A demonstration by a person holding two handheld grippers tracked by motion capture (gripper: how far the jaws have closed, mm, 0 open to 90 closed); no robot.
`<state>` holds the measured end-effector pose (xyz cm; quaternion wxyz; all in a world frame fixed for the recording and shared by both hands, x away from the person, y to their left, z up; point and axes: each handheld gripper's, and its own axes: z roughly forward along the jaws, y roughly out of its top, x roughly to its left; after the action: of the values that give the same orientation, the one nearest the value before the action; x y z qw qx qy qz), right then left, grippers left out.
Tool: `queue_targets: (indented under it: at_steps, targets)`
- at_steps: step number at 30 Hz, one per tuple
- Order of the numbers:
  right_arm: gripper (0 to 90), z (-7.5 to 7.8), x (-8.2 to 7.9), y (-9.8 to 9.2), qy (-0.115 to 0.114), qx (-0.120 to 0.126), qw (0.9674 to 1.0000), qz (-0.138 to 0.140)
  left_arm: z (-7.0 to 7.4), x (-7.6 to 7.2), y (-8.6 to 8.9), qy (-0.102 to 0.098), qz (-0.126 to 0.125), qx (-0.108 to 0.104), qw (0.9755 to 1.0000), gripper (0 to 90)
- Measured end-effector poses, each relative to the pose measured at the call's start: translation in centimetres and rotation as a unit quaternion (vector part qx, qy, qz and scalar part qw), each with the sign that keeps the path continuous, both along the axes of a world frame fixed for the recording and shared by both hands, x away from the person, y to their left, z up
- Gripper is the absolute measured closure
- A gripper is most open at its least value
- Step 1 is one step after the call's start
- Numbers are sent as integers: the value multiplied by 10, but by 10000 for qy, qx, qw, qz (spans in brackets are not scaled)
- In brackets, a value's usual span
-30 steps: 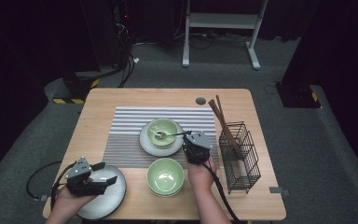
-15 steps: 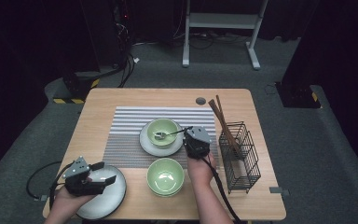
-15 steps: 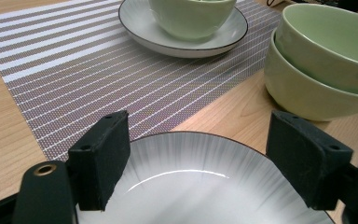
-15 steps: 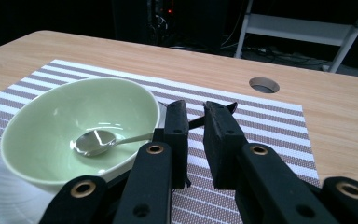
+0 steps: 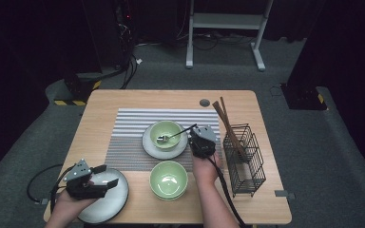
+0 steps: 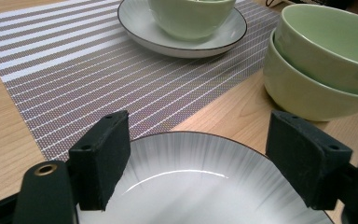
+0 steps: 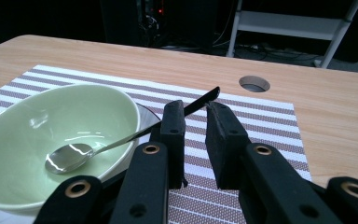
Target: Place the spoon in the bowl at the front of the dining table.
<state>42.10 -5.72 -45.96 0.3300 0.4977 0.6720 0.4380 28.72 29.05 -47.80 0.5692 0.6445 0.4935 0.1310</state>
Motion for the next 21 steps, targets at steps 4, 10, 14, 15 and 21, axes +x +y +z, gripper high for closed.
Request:
queue_targets:
  at_steps: [4,10,14,15,21]
  targets:
    - [769,1,2,1,-9,-21,10000,-1,0,0,-1,-2,-6,-4,10000,224]
    - [770,4,7,2,-27,-38,10000,-32,0,0,0,-4,-15,-4,10000,226]
    - [770,3,10,2,7,-47,10000,-53,0,0,0,-2,-17,-14,10000,226]
    - [770,3,11,2,-2,-52,10000,-56,0,0,0,-4,-21,-15,10000,226]
    - [768,3,15,1,13,-62,9999,-102,0,0,0,-1,-49,1,10000,226]
